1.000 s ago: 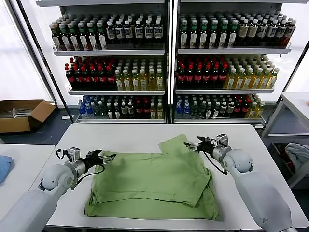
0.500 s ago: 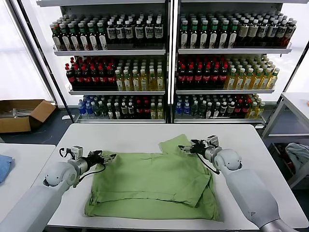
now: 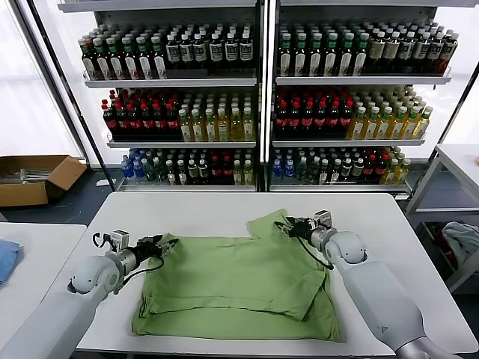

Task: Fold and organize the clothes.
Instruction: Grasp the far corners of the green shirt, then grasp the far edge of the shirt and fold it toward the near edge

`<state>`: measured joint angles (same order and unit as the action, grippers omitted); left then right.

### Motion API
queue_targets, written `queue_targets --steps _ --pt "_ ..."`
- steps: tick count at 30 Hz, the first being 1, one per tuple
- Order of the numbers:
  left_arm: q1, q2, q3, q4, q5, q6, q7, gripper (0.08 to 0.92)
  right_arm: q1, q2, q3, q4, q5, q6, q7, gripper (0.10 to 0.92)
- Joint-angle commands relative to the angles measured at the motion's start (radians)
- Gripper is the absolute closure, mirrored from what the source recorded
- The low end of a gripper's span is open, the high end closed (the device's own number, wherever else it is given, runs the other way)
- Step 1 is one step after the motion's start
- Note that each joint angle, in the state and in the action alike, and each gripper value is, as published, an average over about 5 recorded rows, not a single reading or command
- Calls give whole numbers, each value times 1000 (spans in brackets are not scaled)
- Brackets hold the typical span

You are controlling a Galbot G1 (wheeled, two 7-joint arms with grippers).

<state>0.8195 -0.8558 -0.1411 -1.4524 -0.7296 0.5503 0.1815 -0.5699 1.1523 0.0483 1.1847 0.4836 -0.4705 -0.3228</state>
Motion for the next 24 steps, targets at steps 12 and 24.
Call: queue_targets --steps 12,24 --pt "33 8 -54 -95 -52 -31 -47 896 -111 -33 123 248 159 6 52 920" --pt "229 46 -232 -362 -65 -33 -85 913 -322 -89 285 534 243 -16 89 920"
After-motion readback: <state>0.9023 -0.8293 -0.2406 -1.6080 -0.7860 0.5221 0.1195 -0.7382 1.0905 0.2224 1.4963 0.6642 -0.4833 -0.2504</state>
